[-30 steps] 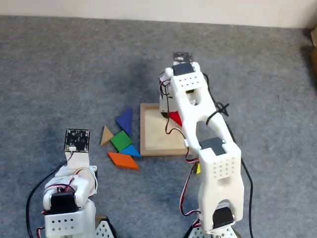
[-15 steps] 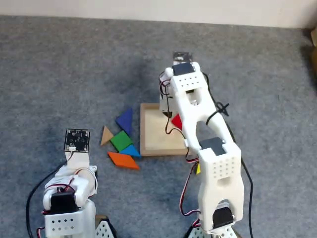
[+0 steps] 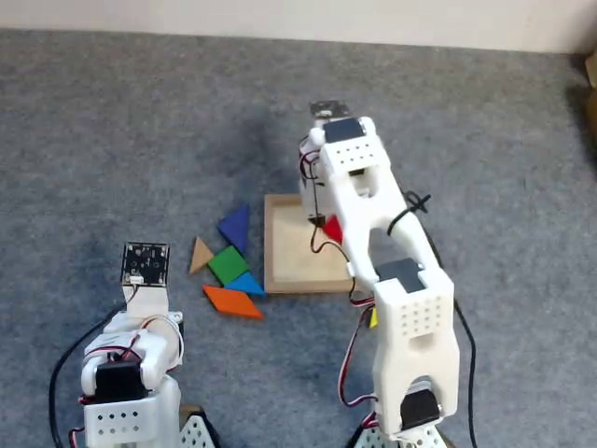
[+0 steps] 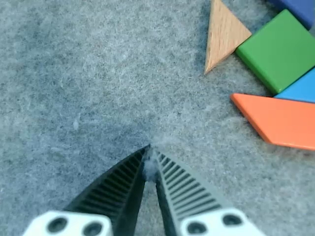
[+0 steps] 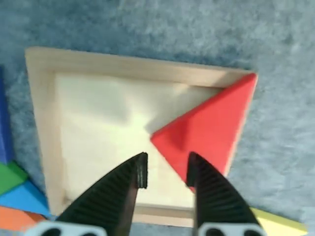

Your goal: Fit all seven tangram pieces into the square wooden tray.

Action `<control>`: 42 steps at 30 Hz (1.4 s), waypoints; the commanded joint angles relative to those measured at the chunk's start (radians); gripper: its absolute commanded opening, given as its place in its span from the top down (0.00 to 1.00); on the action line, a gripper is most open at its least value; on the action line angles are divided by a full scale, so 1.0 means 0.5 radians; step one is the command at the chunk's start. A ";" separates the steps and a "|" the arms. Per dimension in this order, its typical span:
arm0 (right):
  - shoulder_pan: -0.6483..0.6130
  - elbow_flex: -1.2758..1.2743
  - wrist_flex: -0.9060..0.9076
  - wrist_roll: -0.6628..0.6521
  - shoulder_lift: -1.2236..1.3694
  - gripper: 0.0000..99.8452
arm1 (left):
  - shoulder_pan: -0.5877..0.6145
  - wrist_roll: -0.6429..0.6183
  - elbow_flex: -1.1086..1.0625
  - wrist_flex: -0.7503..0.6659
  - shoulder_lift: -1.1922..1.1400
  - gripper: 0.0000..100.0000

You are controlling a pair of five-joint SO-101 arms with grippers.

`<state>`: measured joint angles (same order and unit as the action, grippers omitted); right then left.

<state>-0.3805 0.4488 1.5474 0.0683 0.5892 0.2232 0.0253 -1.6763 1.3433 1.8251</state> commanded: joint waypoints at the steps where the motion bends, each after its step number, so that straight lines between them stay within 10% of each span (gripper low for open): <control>1: 0.133 0.032 0.020 -0.153 -0.054 0.90 | -0.029 0.009 -0.038 0.000 0.023 1.00; 28: 0.097 -0.158 0.152 -0.209 0.097 0.94 | -0.029 0.009 -0.038 0.000 0.023 1.00; 42: 0.275 -0.143 0.173 -0.694 0.078 0.94 | -0.029 0.009 -0.038 0.000 0.023 1.00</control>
<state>-0.2700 0.3690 1.6241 -0.2386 0.6460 0.2232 0.0253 -1.6763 1.3433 1.8251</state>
